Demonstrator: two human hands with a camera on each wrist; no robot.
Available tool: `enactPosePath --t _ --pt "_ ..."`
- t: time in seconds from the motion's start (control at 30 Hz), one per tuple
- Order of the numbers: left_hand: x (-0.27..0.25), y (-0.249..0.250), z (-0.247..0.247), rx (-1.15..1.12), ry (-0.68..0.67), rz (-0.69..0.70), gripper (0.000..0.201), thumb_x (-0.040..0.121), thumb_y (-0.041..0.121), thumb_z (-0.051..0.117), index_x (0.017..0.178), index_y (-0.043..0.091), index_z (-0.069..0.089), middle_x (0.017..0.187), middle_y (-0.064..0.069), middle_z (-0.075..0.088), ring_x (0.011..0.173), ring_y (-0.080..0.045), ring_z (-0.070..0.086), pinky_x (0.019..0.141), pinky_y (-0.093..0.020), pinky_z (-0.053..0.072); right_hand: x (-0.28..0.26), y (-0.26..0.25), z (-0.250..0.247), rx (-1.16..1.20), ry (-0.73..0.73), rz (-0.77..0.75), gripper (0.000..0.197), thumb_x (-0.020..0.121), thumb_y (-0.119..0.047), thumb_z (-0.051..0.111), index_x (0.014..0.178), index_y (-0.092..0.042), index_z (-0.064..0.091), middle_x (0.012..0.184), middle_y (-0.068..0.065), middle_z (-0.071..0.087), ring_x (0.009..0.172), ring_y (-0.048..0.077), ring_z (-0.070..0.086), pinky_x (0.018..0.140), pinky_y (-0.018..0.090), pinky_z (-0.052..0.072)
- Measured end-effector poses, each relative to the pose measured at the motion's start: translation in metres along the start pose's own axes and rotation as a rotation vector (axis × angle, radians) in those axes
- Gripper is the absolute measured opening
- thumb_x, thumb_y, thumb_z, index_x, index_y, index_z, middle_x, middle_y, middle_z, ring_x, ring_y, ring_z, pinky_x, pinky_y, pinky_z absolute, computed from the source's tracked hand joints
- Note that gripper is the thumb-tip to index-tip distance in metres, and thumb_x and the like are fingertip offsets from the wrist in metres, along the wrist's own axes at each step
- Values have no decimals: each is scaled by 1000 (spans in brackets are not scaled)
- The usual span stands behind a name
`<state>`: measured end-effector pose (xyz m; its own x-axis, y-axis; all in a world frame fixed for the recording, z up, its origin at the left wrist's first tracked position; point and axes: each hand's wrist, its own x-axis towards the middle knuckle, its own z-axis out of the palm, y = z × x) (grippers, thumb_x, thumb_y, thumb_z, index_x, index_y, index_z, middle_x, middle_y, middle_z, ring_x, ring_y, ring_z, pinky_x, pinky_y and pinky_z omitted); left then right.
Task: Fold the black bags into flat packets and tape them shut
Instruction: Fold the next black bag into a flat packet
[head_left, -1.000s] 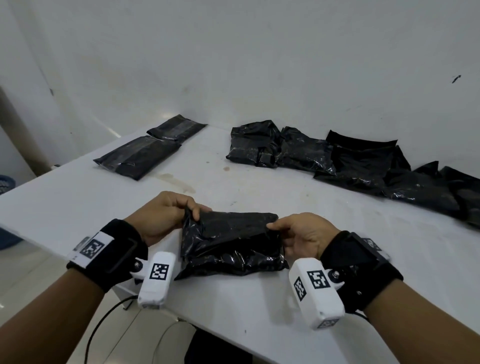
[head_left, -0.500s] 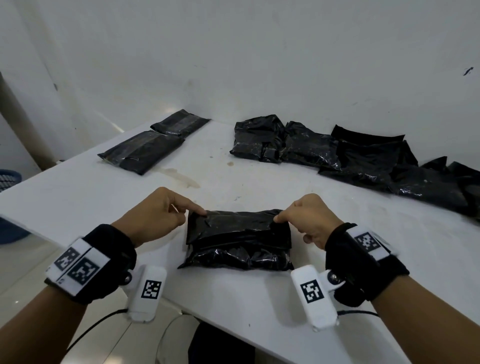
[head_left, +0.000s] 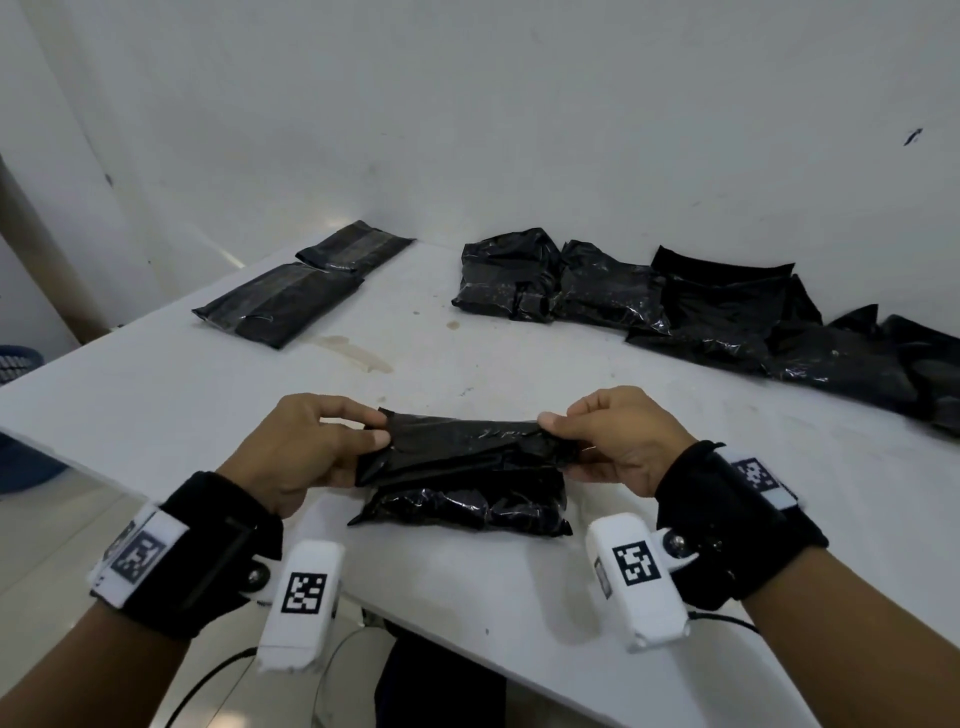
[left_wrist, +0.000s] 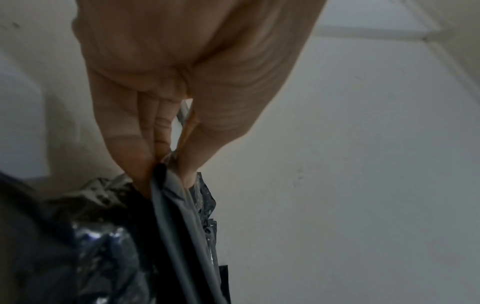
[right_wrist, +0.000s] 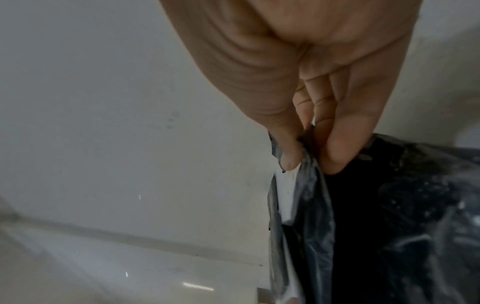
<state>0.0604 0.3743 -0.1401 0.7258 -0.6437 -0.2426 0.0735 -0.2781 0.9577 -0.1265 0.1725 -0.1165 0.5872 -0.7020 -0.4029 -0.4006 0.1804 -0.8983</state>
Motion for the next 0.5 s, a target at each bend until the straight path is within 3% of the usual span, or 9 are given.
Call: enactPosePath --t 0.07,0.13,0.2,0.3,0.5 --pt "-4 -2 -2 -46 -6 -28 17 83 -9 67 98 -2 67 58 -7 65 43 -11 57 42 -26 54 -1 4 -5 113 -50 20 33 76 -4 81 95 -8 55 90 17 67 60 19 68 48 26 56" --pt "-7 -4 -5 -91 -21 -48 22 81 -13 67 101 -3 66 72 -17 68 52 -17 65 54 -33 61 -2 8 -9 125 -91 40 37 70 -1 82 97 -8 57 90 16 70 68 22 68 55 27 58" --pt "-9 -5 -7 -110 -32 -52 24 80 -15 66 101 -4 66 79 -23 68 57 -22 67 54 -32 60 -4 13 -12 71 -99 51 36 71 4 80 98 -8 59 85 14 71 63 21 67 51 26 56" --pt "-11 -8 -9 -108 -33 -39 26 78 -16 67 101 -4 66 73 -20 68 55 -21 67 49 -26 55 -9 20 -14 44 -78 46 35 74 13 76 102 -3 60 79 18 71 57 24 69 45 26 54" --pt "-10 -16 -10 -18 -30 -15 28 75 -11 73 101 -4 68 70 -20 68 55 -23 64 48 -28 54 -11 30 -16 -51 -68 -35 40 74 17 74 107 2 56 80 26 67 59 35 68 50 32 58"
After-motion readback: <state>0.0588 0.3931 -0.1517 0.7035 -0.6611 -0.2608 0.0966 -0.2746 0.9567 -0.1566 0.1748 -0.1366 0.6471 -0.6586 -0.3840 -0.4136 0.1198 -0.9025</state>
